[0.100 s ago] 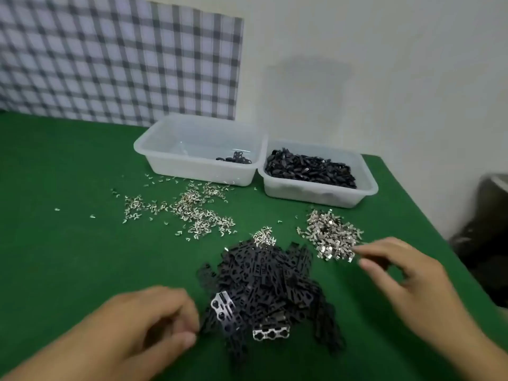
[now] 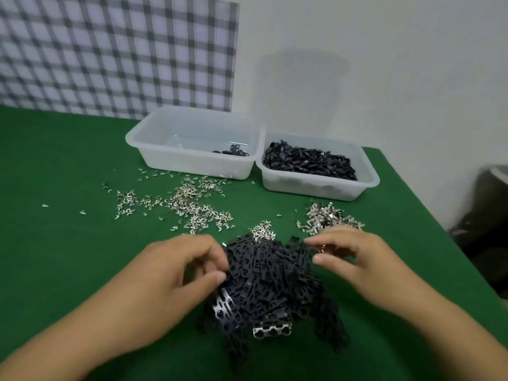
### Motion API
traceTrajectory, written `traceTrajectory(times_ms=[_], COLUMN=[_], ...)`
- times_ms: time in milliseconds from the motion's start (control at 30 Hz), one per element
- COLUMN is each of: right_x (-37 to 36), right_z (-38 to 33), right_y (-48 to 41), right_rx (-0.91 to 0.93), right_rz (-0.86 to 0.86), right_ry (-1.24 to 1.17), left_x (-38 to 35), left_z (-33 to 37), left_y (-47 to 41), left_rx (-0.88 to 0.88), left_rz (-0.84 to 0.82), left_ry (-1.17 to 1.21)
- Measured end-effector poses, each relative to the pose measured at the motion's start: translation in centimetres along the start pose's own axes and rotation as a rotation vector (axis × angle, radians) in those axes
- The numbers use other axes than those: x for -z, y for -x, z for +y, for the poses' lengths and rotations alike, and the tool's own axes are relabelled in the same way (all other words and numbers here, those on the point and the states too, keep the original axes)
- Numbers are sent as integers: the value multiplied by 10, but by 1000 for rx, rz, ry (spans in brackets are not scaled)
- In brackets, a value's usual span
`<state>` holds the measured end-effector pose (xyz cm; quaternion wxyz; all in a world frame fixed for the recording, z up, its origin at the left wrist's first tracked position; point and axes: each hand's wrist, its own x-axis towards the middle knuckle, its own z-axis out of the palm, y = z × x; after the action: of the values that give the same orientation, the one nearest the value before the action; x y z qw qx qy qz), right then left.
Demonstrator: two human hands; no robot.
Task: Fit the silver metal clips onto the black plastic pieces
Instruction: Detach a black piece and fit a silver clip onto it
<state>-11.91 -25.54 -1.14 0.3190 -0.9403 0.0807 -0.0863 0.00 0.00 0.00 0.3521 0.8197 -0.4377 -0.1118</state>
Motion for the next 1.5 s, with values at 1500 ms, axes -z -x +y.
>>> traceTrajectory(times_ms=[1500], right_x=[-45], right_z=[38], right_y=[-83], right_rx=[-65], right_rz=[417], right_ry=[-662], left_x=[-77], left_z=[-45], left_y=[-154], left_rx=[24], left_rz=[44], left_ry=[732])
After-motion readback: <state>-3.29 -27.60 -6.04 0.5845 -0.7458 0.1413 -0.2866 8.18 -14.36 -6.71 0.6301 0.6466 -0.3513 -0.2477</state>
